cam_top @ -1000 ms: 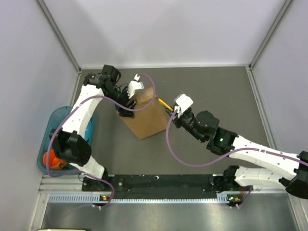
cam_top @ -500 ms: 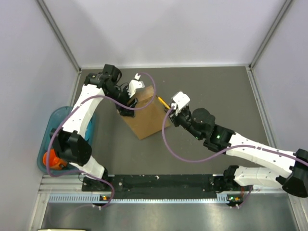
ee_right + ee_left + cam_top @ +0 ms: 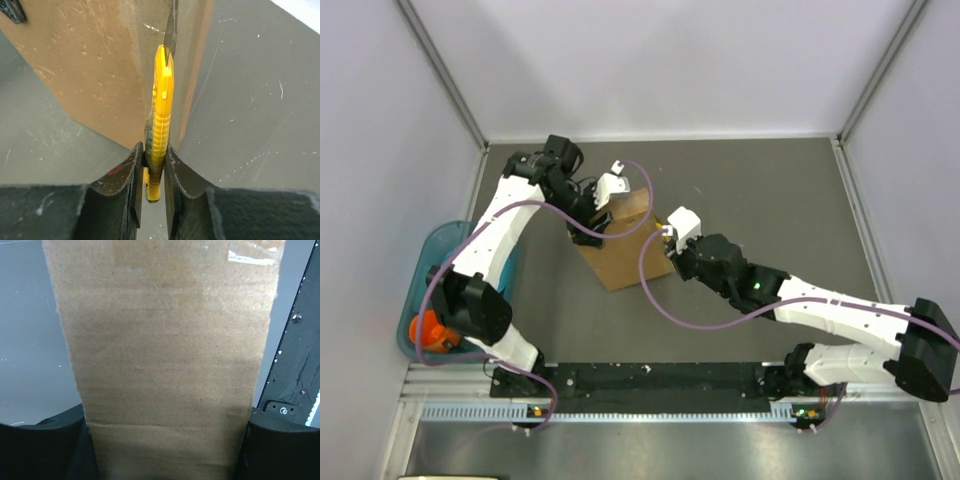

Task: Unpack the express box
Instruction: Cut the express box at the center of the board.

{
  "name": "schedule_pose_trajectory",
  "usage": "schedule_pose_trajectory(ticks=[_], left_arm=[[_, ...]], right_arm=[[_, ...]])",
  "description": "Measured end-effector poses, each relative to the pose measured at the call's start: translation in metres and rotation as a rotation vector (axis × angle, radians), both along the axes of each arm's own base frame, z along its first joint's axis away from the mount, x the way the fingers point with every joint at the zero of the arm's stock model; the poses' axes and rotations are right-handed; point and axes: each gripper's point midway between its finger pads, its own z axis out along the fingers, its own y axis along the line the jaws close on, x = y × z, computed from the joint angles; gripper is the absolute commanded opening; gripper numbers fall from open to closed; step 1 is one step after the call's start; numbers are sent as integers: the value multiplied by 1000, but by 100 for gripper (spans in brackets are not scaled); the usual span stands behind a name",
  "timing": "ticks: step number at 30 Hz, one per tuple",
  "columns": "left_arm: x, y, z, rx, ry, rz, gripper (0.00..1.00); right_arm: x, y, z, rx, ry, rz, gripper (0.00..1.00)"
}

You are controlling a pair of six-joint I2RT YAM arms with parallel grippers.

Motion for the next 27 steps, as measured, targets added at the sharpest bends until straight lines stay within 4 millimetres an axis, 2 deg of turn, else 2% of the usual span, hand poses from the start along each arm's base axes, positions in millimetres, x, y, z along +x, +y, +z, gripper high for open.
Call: schedule_pose_trajectory(ticks=[8, 14, 18, 22, 25, 26, 27], left_arm=[[-1, 0, 0, 2, -3, -7, 0], [0, 0, 1, 4, -4, -6, 0], [4, -1, 1, 24, 5, 5, 0], [11, -8, 6, 50, 21, 36, 5], [7, -17, 7, 82, 10, 26, 9], [3, -22, 7, 98, 0, 11, 12], [0, -26, 7, 113, -9, -4, 19]], right_arm=[[-8, -6, -14, -44, 47, 7, 0], [-13, -15, -3, -31, 37, 4, 0], [-21, -26, 18, 6, 19, 11, 0], [-33, -40, 54, 86, -3, 19, 0], [-43, -55, 80, 154, -22, 14, 0], [-45, -59, 86, 168, -27, 13, 0], [-47, -62, 91, 180, -29, 11, 0]])
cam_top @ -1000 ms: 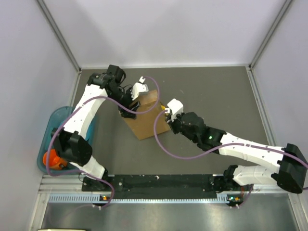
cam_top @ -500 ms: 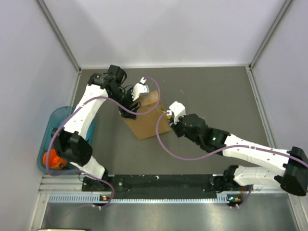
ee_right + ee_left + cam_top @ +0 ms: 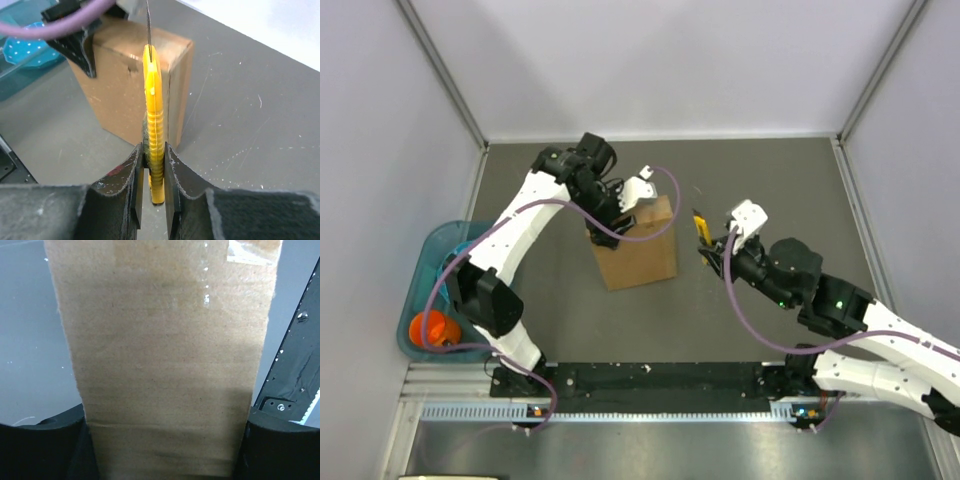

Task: Unpack the express box
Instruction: Cut the express box at the center of the board.

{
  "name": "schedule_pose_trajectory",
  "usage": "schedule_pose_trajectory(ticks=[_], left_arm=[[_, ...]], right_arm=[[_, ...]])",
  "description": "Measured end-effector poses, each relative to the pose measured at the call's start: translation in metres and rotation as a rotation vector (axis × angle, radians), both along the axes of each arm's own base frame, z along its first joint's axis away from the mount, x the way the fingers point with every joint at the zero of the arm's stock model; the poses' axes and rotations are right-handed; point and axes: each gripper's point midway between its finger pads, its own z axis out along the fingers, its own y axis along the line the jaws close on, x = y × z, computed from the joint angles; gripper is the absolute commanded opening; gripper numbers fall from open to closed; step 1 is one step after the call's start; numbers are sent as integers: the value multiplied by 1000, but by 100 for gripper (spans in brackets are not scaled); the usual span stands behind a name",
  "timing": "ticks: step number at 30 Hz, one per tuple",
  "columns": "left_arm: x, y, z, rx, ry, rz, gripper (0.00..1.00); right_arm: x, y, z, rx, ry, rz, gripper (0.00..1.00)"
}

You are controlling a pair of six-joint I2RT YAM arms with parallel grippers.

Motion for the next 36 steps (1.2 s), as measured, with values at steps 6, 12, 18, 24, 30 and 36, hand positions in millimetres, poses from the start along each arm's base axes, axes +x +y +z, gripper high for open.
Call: schedule_pose_trajectory(ticks=[6, 12, 18, 24, 30, 36], left_arm=[[-13, -12, -2, 54, -46, -40, 60], [-18, -14, 1, 29, -24, -9, 99], [-26, -17, 4, 7, 16, 12, 99], [-30, -18, 4, 3, 33, 24, 99], [-28, -17, 13, 6, 16, 33, 99], [-25, -15, 23, 4, -21, 45, 99]], right_arm=[[-6, -8, 11, 27, 11, -8, 0], [-7, -10, 5, 18, 37, -16, 0], [-8, -12, 9, 17, 48, -19, 0], [-7, -10, 20, 25, 44, -18, 0], [-7, -8, 18, 4, 59, -12, 0], [-8, -6, 15, 1, 72, -3, 0]])
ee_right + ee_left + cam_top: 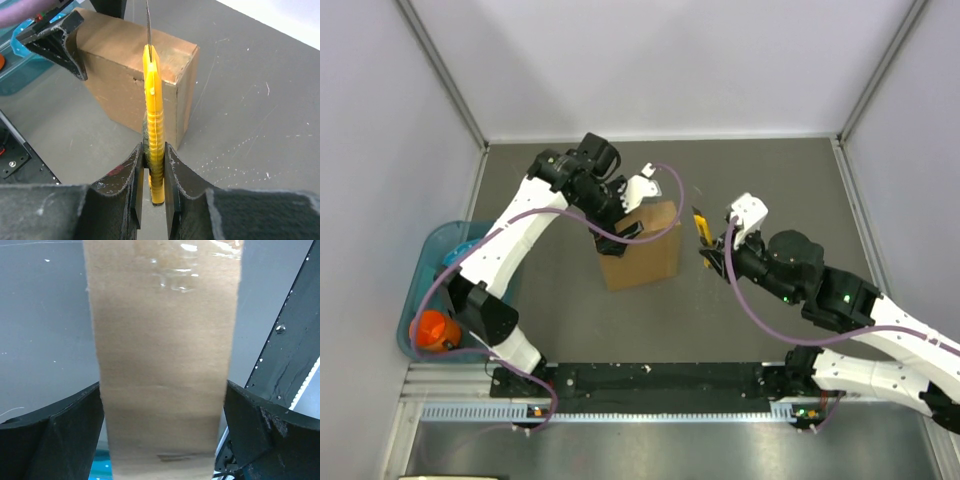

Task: Unpack the express box
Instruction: Cut the express box at the center of the board.

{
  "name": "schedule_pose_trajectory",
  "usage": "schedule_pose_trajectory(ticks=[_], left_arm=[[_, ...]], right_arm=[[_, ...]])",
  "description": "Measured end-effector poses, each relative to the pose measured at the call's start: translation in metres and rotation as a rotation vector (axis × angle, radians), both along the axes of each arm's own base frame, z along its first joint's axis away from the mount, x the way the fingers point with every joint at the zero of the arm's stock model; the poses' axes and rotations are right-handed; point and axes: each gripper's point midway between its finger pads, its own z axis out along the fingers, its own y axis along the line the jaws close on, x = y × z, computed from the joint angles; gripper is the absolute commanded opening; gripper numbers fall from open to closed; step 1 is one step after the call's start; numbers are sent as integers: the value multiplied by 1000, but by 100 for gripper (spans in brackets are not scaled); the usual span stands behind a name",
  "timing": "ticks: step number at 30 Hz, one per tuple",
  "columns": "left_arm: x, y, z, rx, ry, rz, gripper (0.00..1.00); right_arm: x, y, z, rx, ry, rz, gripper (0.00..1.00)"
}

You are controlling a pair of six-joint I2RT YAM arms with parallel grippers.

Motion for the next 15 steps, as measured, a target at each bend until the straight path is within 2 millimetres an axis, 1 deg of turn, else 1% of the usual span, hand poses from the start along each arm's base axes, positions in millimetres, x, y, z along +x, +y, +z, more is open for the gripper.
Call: schedule_pose_trajectory(ticks=[5, 8, 11, 14, 15], left_arm=[[3, -1, 15, -20, -36, 16, 99], [7, -3, 34, -50, -82, 26, 99], [7, -6, 62, -106, -147, 24, 99], [-3, -10, 101, -206, -231, -15, 99], [-11, -11, 117, -251, -269, -45, 99]], right_arm=[[-1, 0, -2, -5, 9, 6, 0], [-2, 0, -3, -1, 15, 11, 0], [-3, 1, -3, -1, 21, 21, 0], [-4, 3, -1, -11, 36, 40, 0], [-5, 5, 3, -12, 40, 51, 0]])
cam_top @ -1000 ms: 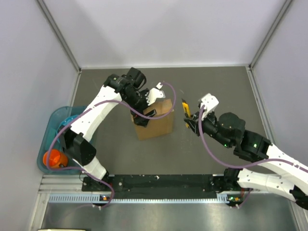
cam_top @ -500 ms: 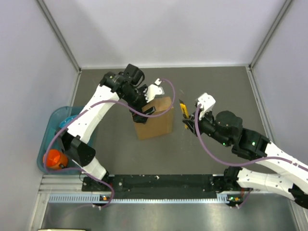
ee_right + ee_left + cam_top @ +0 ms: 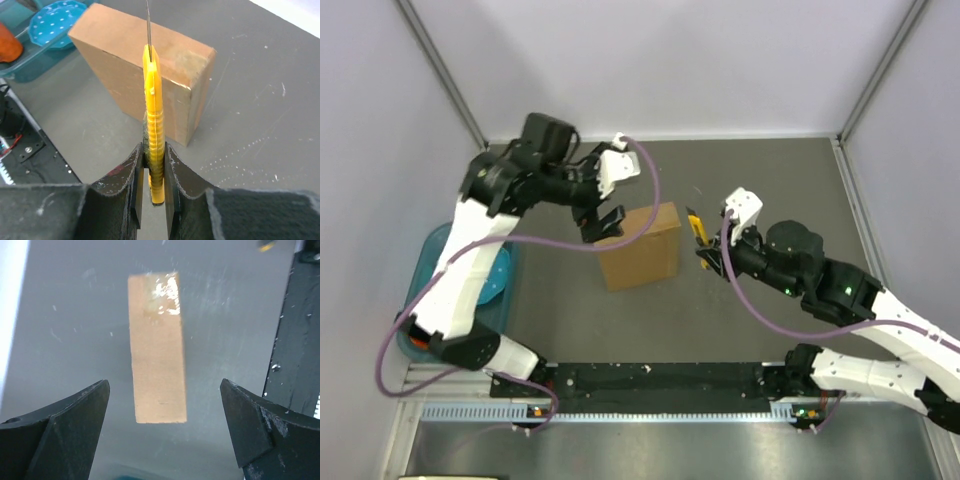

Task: Unpack the express box
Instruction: Cut the express box at the center of the board.

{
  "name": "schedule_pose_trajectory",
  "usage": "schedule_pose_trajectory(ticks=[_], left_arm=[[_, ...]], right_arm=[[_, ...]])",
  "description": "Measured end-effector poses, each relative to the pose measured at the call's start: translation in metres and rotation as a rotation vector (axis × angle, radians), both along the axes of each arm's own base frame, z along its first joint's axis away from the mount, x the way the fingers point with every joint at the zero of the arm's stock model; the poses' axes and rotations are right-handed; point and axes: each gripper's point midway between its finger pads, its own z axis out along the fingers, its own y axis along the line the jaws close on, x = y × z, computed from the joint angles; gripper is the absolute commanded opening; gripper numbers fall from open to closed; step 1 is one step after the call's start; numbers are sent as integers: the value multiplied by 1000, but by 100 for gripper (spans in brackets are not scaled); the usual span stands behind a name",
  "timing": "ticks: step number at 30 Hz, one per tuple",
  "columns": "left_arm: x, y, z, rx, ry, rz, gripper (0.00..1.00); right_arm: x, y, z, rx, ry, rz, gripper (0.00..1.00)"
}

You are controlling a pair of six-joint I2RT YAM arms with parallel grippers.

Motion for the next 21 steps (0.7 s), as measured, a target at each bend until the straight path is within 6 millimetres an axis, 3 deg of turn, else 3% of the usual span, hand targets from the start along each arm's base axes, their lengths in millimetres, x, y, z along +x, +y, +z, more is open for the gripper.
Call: schedule_pose_trajectory(ticks=[4, 9, 12, 16, 20, 21], left_arm=[[-45, 5, 47, -135, -118, -123, 99], [-89, 3, 72, -221, -177, -257, 99], [-85, -13, 74, -247, -141, -307, 99], [-67, -31, 51, -226, -40, -324, 99], [-63, -38, 37, -218, 21, -334, 97], [-65, -39, 37, -222, 24, -339, 93]], right_arm=[[-6, 18, 13, -32, 21, 103, 0], [-22, 49, 19, -108, 61, 302, 0], [-32, 63, 17, -176, 80, 400, 0], [-47, 77, 14, -239, 87, 499, 0], [-54, 74, 15, -266, 82, 536, 0], [-54, 73, 18, -268, 75, 540, 0]])
